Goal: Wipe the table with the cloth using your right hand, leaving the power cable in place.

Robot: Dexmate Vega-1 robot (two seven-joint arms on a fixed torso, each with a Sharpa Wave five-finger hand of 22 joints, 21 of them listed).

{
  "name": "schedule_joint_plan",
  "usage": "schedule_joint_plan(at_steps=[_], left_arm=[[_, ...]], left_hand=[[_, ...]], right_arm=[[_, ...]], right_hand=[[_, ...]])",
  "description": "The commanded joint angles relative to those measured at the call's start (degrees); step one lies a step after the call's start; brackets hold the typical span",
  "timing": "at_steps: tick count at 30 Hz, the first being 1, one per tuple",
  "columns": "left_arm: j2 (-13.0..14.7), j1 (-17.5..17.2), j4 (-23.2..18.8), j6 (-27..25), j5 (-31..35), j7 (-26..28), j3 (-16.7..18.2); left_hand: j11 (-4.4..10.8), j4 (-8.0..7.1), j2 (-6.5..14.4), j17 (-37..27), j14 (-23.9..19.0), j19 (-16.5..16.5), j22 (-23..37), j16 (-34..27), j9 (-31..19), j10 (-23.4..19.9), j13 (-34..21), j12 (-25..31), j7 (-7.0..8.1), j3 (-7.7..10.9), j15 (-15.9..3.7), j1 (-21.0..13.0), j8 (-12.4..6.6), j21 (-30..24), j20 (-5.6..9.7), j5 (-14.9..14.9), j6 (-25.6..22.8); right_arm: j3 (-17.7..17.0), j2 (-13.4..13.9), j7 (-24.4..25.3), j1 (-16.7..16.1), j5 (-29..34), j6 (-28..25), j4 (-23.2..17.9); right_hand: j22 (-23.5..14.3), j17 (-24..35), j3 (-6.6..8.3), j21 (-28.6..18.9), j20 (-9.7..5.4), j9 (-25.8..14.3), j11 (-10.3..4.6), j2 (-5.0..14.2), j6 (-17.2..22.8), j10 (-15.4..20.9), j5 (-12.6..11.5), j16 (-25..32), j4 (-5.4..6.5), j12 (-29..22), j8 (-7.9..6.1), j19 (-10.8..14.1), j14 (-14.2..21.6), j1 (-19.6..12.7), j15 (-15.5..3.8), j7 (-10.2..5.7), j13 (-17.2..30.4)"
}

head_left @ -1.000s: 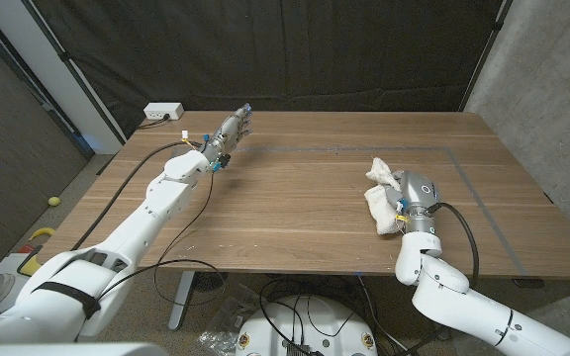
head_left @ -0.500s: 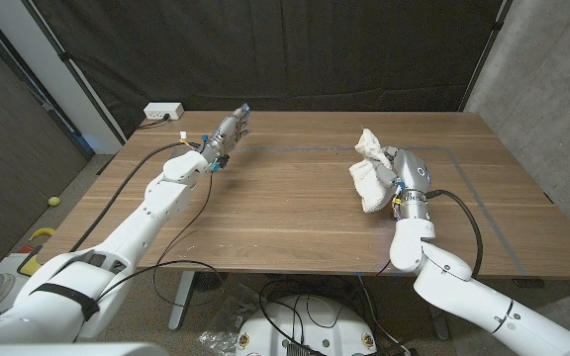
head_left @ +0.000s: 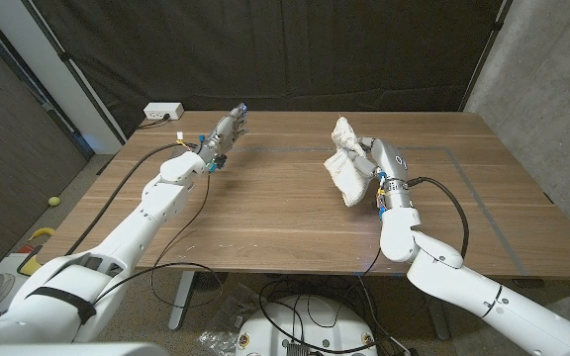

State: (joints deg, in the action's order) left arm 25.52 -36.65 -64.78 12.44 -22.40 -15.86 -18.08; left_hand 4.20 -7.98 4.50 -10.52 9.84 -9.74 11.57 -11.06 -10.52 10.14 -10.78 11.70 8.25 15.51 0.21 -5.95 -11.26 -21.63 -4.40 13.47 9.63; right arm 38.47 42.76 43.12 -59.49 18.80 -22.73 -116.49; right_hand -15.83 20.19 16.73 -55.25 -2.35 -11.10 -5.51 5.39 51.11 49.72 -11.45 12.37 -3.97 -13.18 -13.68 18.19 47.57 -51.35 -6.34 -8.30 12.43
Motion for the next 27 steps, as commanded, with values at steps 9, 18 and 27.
schedule_joint_plan(at_steps=[9,18,27], left_arm=[[1.9,-2.0,-1.1,1.1,-1.7,-1.4,1.5],[2.9,-2.6,-1.0,2.1,-2.8,-3.0,2.4],[3.2,-1.8,1.6,3.5,-3.5,-5.7,2.6]], left_hand=[[-0.2,0.1,-0.1,-0.2,3.1,-3.2,0.3,0.1,-0.2,3.2,-0.1,0.2,0.35,-0.31,0.35,-0.2,0.19,0.0,-0.37,0.5,2.3],[-0.22,0.11,-0.1,-0.2,3.1,-3.2,0.3,0.1,-0.2,3.0,-0.1,0.2,0.36,-0.38,0.42,-0.2,0.18,0.1,-0.42,0.5,2.3],[-0.24,0.12,-0.1,-0.2,3.0,-3.1,0.3,0.0,-0.2,2.9,-0.1,0.2,0.38,-0.44,0.39,-0.3,0.16,0.1,-0.4,0.5,2.2]], right_arm=[[1.0,3.5,-12.7,2.6,-4.6,4.0,-2.0],[0.1,3.1,-12.0,1.8,-6.5,7.8,-0.7],[-3.4,2.9,-10.6,0.6,-11.3,14.2,1.7]], right_hand=[[5.2,-2.3,-9.96,4.9,5.26,0.0,3.23,-6.93,-31.1,-29.1,-1.0,-2.2,5.9,2.5,3.67,-15.0,-27.2,18.7,3.11,3.08,-0.8],[5.5,-4.1,-13.23,10.6,8.37,0.1,5.01,-7.76,-38.2,-38.1,-1.1,-2.4,8.4,2.4,3.36,-23.9,-38.7,25.1,6.81,3.29,-0.9],[5.6,-4.6,-13.57,11.6,8.1,0.1,5.57,-6.49,-38.3,-38.4,-1.0,-2.2,9.6,1.9,3.01,-24.8,-40.7,27.1,6.37,3.25,-1.1]])
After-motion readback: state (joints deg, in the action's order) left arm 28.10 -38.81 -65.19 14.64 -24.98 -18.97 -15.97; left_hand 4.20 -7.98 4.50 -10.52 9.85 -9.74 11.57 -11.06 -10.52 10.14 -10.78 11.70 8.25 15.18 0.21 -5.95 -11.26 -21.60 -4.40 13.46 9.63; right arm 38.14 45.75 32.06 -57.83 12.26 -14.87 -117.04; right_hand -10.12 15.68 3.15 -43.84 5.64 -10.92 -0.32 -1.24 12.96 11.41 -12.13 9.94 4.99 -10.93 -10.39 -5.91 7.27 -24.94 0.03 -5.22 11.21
